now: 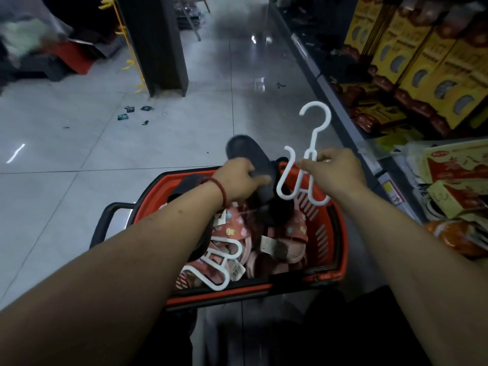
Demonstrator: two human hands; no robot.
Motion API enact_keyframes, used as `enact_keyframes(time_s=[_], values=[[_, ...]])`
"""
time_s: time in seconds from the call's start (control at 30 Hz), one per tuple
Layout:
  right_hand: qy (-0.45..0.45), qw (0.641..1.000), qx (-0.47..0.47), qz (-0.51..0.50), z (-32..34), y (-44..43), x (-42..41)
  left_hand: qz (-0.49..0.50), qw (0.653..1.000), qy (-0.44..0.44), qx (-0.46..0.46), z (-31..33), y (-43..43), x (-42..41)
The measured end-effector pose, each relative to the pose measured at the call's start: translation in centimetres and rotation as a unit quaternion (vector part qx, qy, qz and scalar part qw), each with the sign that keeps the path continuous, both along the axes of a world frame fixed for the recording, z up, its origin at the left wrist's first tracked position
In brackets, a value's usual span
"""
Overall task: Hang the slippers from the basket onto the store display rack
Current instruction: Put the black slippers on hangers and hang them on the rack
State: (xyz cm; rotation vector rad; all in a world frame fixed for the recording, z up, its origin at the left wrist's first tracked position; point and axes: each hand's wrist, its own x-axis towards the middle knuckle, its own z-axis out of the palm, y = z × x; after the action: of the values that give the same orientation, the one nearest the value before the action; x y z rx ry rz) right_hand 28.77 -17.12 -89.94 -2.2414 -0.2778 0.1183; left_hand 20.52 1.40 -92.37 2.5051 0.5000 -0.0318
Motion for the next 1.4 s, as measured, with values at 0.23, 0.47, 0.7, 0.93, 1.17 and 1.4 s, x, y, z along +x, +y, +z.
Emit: enact_keyframes(time_s=[0.23,0.47,0.7,0.93,1.17,1.4], values=[[-0.028,0.992,0.101,0.074,1.5,3.3,-2.4,0.352,0.724,-0.222,-0.55,3.6,0.8,-3.4],[-0.015,0.98,0.087,0.176,1.3,7.9,-5.8,0.357,0.681,-0.189,-0.611,5.4,2.8,-7.4],[-0.021,0.972,0.029,0.231,1.3,9.9,-7.9,0.402,0.64,-0.249,-0.605,5.4,4.0,-9.7],[0.008,0.99,0.052,0.128,0.5,11.0,-7.2,0.372,0.711,-0.172,-0.571,4.9,3.0,-8.9],[-0.017,0.988,0.065,0.137,0.2,11.9,-6.6,0.403,0.694,-0.151,-0.577,4.9,2.9,-8.9],[0.015,0.985,0.111,0.129,-1.1,12.1,-5.0,0.423,0.714,-0.126,-0.544,4.0,3.4,-10.3]])
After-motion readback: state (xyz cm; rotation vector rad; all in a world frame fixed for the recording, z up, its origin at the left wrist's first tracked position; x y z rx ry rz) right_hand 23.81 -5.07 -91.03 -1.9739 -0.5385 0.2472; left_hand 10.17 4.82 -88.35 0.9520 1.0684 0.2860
